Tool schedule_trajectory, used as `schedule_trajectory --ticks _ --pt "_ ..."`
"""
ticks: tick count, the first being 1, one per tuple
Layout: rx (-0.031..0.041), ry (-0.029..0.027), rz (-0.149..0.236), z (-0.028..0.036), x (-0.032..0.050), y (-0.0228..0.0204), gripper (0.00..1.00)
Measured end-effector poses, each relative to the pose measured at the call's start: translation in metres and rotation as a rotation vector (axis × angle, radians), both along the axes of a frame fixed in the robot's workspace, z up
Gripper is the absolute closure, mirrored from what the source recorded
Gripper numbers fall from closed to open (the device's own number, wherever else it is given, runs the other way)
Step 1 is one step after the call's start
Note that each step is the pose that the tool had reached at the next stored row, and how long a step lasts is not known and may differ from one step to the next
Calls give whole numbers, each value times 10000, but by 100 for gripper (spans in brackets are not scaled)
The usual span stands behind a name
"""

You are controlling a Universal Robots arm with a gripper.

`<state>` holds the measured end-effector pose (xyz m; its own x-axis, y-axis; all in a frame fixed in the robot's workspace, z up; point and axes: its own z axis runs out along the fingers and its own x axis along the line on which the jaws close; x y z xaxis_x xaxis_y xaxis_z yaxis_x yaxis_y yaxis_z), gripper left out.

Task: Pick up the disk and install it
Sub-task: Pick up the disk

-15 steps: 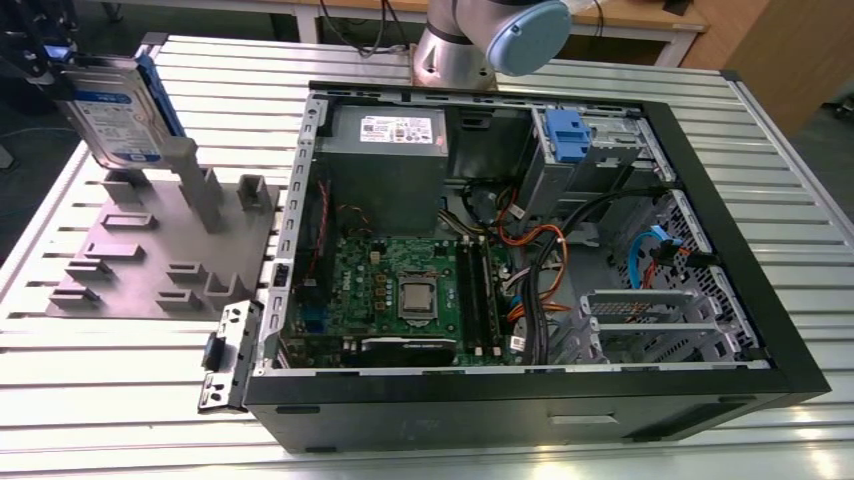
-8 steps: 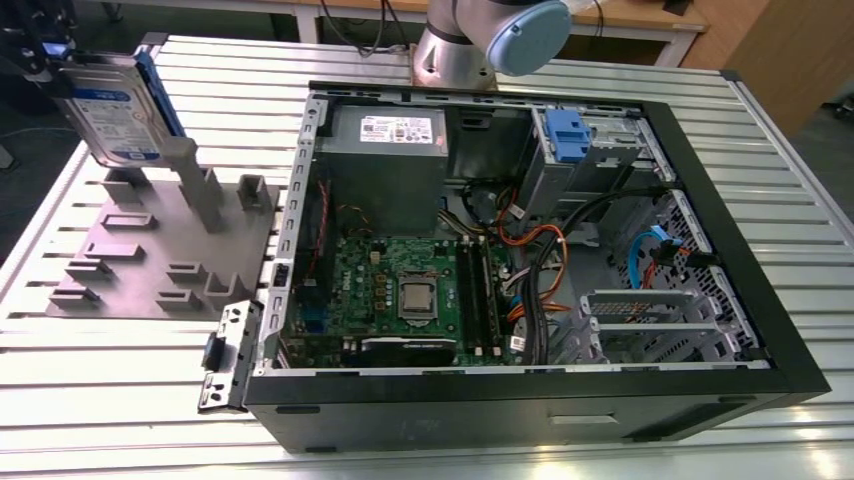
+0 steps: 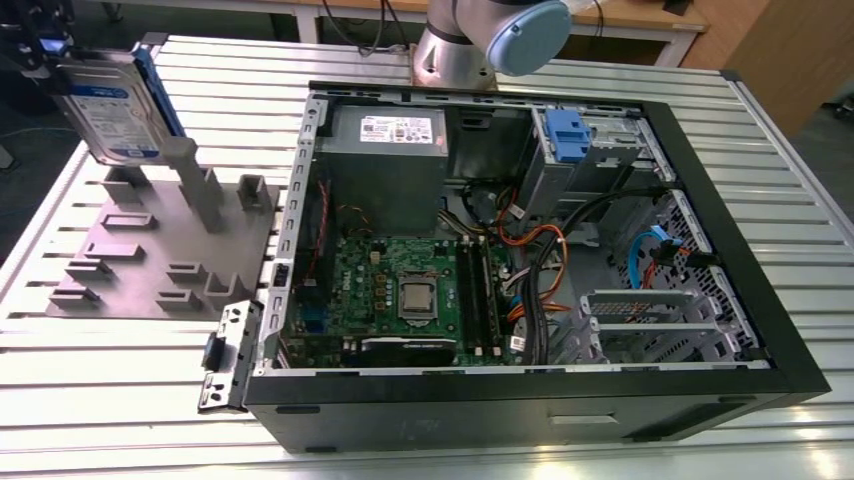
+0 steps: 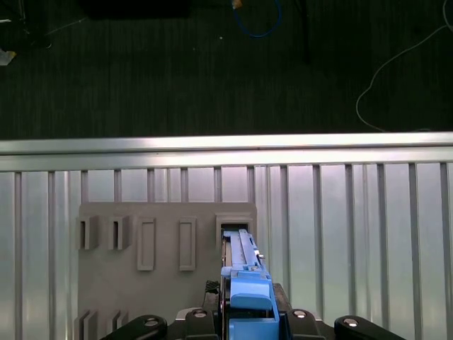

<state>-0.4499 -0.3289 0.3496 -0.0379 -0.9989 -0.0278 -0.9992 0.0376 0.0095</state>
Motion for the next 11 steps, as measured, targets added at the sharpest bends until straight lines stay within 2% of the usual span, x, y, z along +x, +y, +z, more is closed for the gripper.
schedule_trajectory --ticks 11 --pt "0 0 0 35 0 0 64"
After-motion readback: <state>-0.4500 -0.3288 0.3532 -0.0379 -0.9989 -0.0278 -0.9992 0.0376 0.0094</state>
